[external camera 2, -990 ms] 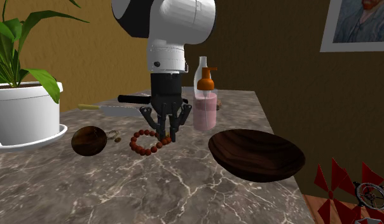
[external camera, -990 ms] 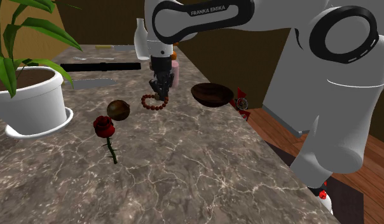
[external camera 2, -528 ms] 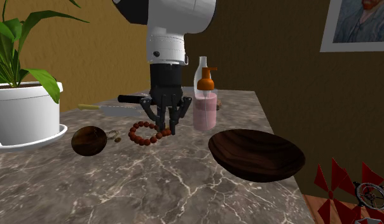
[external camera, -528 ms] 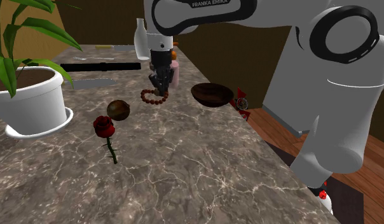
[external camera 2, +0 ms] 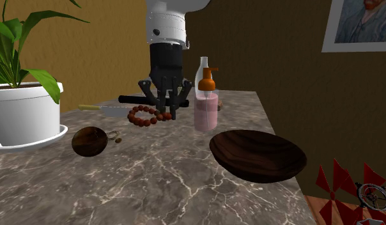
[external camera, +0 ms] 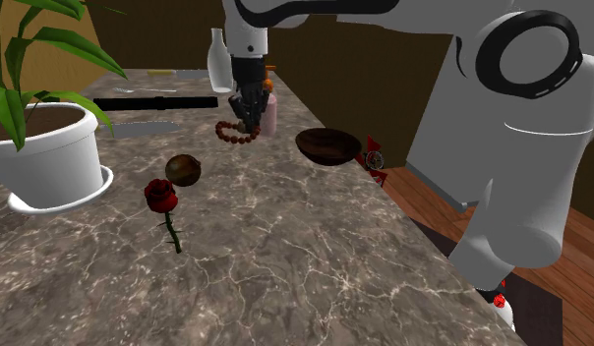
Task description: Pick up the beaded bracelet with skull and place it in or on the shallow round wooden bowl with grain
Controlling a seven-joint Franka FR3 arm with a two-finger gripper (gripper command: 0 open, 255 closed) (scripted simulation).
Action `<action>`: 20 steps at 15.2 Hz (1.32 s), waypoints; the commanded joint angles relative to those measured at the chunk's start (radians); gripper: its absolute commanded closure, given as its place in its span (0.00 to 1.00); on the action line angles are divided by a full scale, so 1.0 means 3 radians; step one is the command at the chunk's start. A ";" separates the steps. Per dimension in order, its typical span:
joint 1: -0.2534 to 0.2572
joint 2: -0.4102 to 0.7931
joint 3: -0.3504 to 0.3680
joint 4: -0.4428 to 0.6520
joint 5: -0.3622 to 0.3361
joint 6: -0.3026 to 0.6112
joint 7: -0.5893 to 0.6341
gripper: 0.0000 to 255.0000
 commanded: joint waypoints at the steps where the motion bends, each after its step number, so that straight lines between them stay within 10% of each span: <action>1: 0.0008 0.0009 0.0004 0.0103 -0.0002 -0.0094 0.0012 1.00; 10: 0.0046 0.0152 0.0012 0.0705 -0.0034 -0.0556 0.0046 1.00; 20: -0.0376 -0.1097 -0.0250 -0.0850 0.0189 -0.0256 -0.0608 1.00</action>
